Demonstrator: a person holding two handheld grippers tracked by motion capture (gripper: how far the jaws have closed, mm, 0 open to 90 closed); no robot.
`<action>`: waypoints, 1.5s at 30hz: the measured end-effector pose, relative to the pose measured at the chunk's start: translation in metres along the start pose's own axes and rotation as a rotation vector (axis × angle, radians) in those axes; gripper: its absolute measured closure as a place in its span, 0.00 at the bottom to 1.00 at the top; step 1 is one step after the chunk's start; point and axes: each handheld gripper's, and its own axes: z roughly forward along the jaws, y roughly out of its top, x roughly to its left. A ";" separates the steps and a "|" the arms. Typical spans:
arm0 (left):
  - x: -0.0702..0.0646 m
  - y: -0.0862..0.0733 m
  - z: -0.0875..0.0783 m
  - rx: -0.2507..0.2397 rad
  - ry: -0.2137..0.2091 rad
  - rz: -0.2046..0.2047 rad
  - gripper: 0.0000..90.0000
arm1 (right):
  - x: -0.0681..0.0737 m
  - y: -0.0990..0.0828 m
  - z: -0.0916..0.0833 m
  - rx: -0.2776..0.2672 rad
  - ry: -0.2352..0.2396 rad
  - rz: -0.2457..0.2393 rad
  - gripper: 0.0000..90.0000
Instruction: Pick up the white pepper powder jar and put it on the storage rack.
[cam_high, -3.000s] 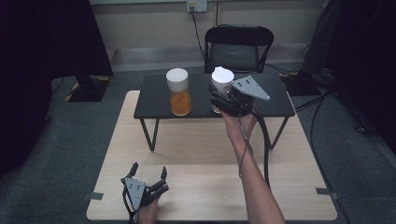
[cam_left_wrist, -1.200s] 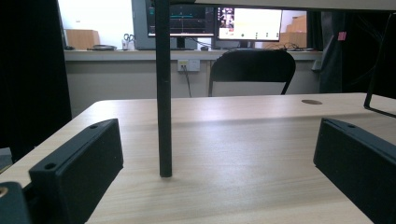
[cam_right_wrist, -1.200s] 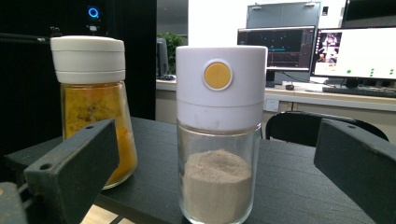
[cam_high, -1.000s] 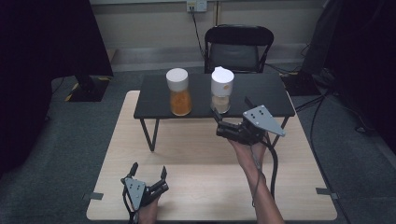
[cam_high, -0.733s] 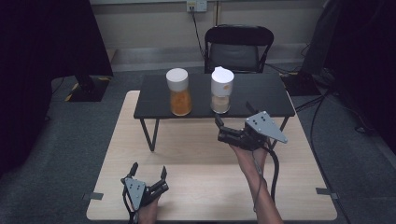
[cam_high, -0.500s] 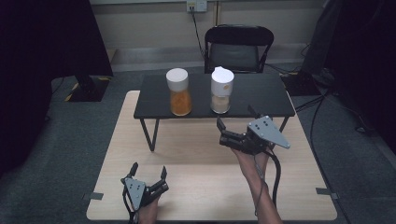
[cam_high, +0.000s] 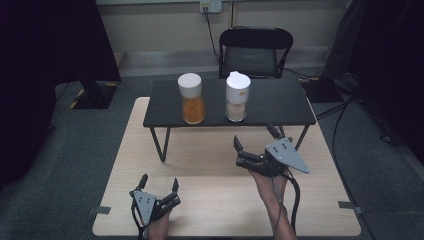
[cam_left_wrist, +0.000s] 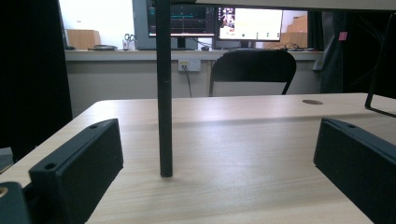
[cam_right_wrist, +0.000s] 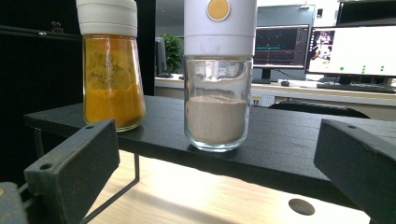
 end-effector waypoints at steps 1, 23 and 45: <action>0.000 0.000 0.000 0.000 0.000 0.000 0.01 | 0.000 -0.001 -0.001 -0.001 -0.001 -0.002 0.00; 0.000 0.000 0.000 0.000 0.000 0.000 0.01 | 0.003 -0.023 -0.018 0.004 -0.008 -0.022 0.00; 0.000 0.000 0.000 0.000 0.000 0.000 0.01 | 0.009 -0.052 -0.033 0.009 -0.032 0.002 0.00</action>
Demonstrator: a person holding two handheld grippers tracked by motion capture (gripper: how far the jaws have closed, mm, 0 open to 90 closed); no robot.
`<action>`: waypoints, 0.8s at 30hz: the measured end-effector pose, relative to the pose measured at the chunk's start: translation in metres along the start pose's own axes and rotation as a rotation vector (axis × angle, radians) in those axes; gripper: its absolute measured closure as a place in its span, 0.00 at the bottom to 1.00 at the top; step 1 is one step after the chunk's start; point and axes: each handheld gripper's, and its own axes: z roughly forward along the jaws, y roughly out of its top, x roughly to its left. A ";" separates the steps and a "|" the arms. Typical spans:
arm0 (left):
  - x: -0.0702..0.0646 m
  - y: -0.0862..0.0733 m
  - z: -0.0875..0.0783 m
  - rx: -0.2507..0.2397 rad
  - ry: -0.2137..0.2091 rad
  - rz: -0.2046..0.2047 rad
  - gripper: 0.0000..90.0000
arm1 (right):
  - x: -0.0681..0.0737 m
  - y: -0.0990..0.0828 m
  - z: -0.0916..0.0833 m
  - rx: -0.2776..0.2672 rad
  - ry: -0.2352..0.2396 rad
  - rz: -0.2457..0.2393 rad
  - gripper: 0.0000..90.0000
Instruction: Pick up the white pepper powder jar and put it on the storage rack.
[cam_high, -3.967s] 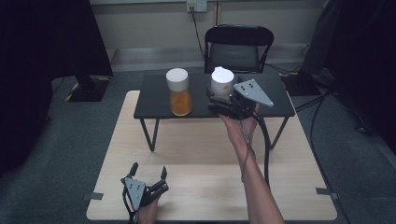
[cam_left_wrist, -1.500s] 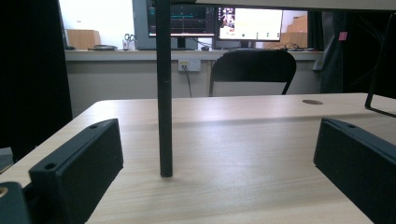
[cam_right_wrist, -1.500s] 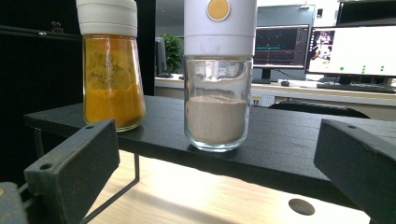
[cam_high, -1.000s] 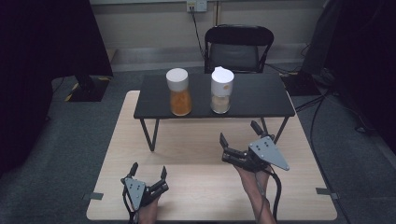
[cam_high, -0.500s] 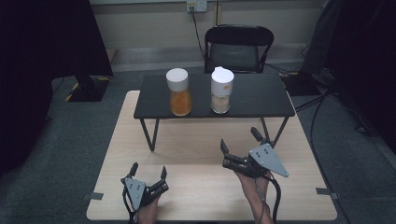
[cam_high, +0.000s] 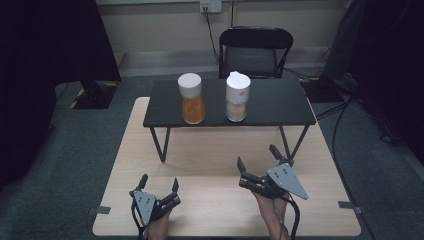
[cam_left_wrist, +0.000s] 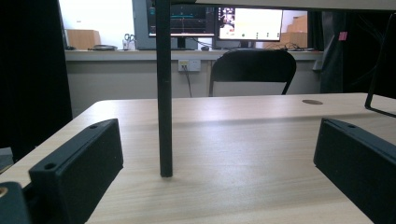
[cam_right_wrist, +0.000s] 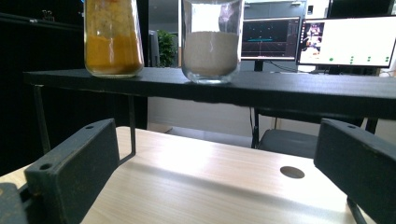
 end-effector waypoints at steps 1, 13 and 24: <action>0.000 0.000 0.000 0.000 0.000 0.000 0.01 | 0.000 -0.001 -0.001 0.001 -0.001 0.003 0.00; 0.000 0.000 0.000 0.000 0.000 0.000 0.01 | 0.002 -0.020 -0.009 0.007 -0.021 0.033 0.00; 0.000 0.000 0.000 -0.001 0.000 0.000 0.01 | 0.005 -0.033 -0.013 0.011 -0.036 0.022 0.00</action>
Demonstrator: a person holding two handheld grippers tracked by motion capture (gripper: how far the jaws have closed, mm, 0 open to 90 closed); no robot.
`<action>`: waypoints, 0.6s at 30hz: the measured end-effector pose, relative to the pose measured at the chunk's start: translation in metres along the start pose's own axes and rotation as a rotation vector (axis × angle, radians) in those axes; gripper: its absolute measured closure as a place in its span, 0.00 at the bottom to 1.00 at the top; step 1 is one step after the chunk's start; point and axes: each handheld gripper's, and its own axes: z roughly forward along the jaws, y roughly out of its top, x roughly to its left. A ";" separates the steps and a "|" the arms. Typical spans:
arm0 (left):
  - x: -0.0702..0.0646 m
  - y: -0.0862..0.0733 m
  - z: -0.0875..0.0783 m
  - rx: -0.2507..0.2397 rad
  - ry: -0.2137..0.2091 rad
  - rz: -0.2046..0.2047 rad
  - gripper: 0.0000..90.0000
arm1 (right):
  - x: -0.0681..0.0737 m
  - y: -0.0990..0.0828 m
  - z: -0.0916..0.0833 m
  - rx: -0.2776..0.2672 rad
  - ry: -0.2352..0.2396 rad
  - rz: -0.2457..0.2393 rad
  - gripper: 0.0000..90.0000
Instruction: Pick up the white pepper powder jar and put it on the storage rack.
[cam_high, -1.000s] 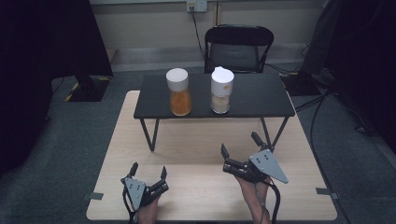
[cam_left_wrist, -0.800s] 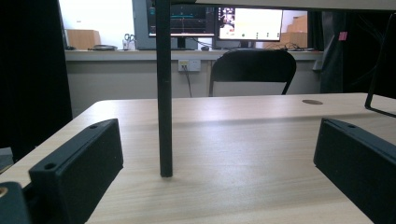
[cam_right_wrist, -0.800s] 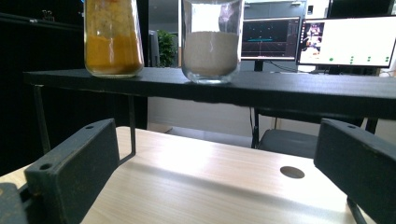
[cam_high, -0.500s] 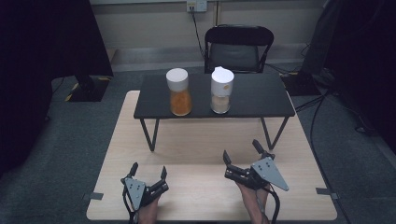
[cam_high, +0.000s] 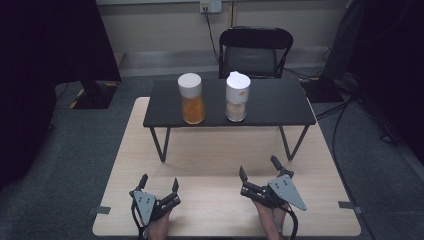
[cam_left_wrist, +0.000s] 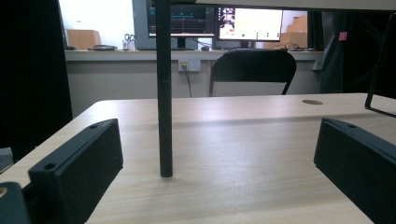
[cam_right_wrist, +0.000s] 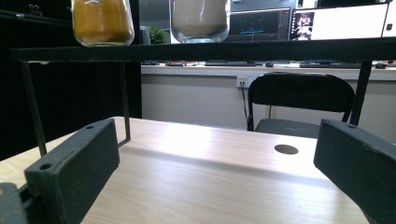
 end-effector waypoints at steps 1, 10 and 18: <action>0.000 0.000 0.000 0.000 0.000 0.000 0.01 | 0.000 -0.001 0.000 0.002 -0.002 0.003 0.00; 0.000 0.000 0.000 0.000 0.000 0.000 0.01 | 0.001 -0.011 -0.004 0.007 -0.017 0.001 0.00; 0.000 0.000 0.000 0.000 0.000 0.000 0.01 | 0.001 -0.020 -0.006 0.007 -0.023 -0.001 0.00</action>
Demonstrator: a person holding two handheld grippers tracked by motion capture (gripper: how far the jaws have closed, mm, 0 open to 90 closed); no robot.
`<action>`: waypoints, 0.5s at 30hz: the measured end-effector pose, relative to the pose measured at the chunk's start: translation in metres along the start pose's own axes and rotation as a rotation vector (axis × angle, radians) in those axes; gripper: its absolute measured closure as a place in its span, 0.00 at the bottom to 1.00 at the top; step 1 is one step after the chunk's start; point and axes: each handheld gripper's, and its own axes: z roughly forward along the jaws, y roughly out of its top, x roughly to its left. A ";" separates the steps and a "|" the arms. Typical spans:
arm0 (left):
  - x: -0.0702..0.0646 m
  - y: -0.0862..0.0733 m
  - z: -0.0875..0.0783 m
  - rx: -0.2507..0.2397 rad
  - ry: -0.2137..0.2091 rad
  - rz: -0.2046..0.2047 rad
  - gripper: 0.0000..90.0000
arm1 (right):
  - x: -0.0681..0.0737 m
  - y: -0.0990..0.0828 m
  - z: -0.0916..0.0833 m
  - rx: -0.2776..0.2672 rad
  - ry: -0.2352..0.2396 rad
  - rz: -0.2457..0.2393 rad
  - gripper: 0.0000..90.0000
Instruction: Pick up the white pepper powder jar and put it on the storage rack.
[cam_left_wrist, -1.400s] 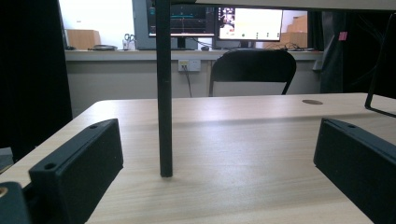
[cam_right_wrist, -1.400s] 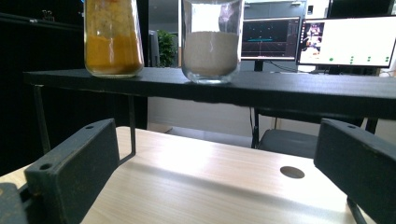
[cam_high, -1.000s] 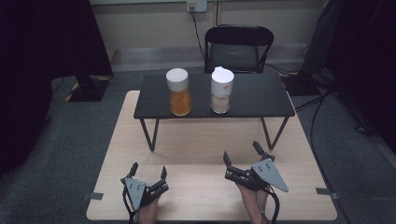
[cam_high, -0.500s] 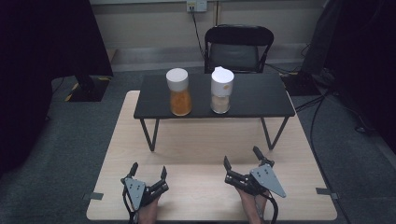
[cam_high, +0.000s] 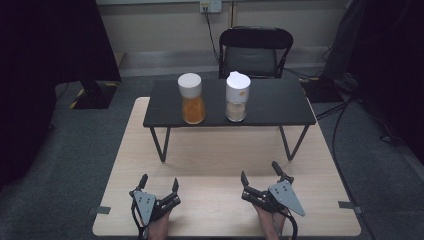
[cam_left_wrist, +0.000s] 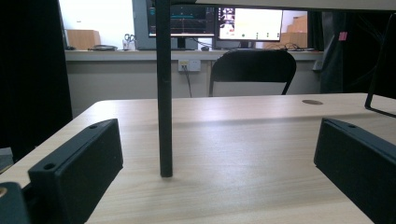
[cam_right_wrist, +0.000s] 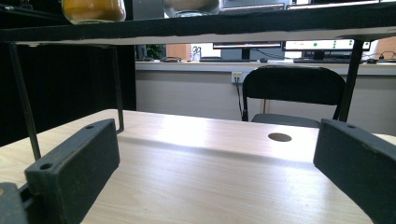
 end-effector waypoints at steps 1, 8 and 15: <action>0.000 0.000 0.000 0.000 0.000 0.000 0.01 | 0.000 -0.001 0.000 0.000 -0.001 -0.002 0.00; 0.000 0.000 0.000 0.000 0.000 0.001 0.01 | 0.002 -0.007 -0.001 0.007 -0.008 -0.017 0.00; 0.000 0.000 0.000 0.000 0.000 0.001 0.01 | 0.002 -0.014 -0.003 0.018 -0.015 -0.016 0.00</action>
